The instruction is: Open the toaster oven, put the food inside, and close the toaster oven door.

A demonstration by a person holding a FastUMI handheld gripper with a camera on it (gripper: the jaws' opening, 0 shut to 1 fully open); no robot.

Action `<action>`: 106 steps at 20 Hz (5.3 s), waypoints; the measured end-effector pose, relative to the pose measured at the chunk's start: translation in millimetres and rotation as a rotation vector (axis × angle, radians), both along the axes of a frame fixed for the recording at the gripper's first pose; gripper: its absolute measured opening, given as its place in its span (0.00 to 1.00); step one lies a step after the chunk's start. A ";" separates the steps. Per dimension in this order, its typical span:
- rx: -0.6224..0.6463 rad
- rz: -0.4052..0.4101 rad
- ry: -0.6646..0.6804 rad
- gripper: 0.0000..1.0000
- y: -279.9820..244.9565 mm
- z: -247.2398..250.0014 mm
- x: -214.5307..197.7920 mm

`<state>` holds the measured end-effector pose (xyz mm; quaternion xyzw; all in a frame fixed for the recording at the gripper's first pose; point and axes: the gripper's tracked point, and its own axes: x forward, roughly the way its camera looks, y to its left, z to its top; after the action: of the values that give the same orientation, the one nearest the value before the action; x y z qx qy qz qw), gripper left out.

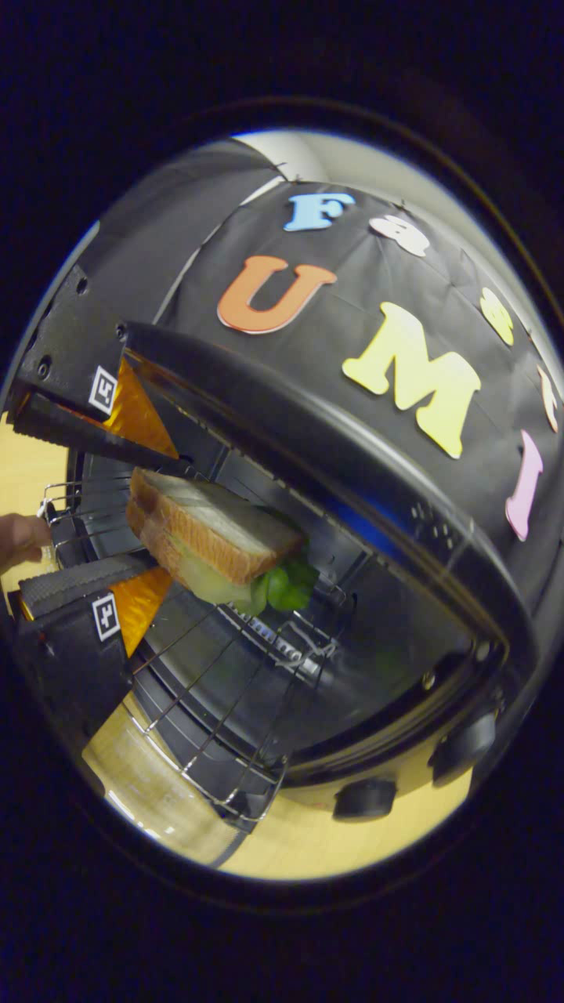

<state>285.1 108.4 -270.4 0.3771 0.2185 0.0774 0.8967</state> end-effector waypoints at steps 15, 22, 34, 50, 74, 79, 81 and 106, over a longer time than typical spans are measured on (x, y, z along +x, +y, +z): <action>-0.563 0.232 0.124 0.97 -0.6 -22.7 -57.3; -0.650 0.270 0.134 0.97 -3.9 -7.2 -126.4; -0.789 0.218 0.206 0.97 -51.2 -15.3 -196.4; -0.721 0.269 0.369 0.97 -56.3 -79.9 -202.0; -0.735 0.181 0.242 0.96 -75.9 -39.9 -182.4; -0.698 0.248 0.301 0.96 -58.7 -54.2 -199.5; -0.707 0.263 0.319 0.96 -54.8 -61.5 -203.7; -0.701 0.079 -0.006 0.96 -47.8 -7.3 -186.2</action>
<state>98.9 60.6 -277.8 0.0376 0.2435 0.0333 0.9686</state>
